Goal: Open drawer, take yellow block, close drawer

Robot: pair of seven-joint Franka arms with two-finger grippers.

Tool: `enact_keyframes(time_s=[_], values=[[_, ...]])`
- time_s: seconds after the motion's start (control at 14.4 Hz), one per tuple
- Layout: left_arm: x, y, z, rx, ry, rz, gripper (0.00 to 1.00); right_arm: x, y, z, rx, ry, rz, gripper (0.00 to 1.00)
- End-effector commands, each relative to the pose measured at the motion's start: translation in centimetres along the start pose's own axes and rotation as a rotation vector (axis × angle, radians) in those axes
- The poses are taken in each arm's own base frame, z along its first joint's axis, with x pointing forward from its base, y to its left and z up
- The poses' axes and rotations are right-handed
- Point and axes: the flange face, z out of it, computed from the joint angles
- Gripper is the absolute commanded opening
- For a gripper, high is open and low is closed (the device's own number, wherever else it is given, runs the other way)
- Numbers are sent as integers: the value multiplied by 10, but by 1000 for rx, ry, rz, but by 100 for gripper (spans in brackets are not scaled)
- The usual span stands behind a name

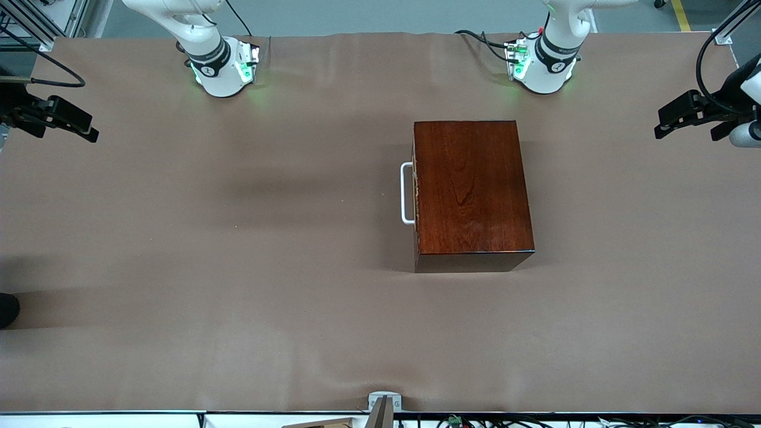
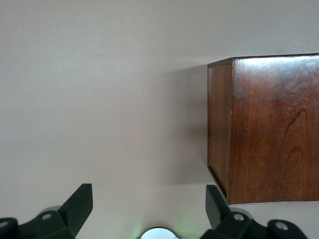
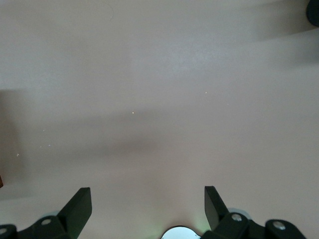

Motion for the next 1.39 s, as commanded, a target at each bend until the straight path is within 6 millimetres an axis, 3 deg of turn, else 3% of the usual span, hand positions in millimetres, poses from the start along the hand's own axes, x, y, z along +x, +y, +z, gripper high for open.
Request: enact_keyframes(time_s=[0.0,0.56,0.97,1.11,1.32], values=[[-2,-4,-8,14,3,-4,100,0,1,-3,6,-3,15,100],[-6,-13,-14,14,15,-21,100,-1,-1,-3,7,-3,12,100],[-4,-9,-12,61,12,-17,100,-1,-1,-3,7,-1,12,100],[-5,1,-12,52,11,-1,100,0,-1,-3,7,-3,12,100],[-6,51,-10,66,12,33,100,0,0,-4,8,2,13,100]])
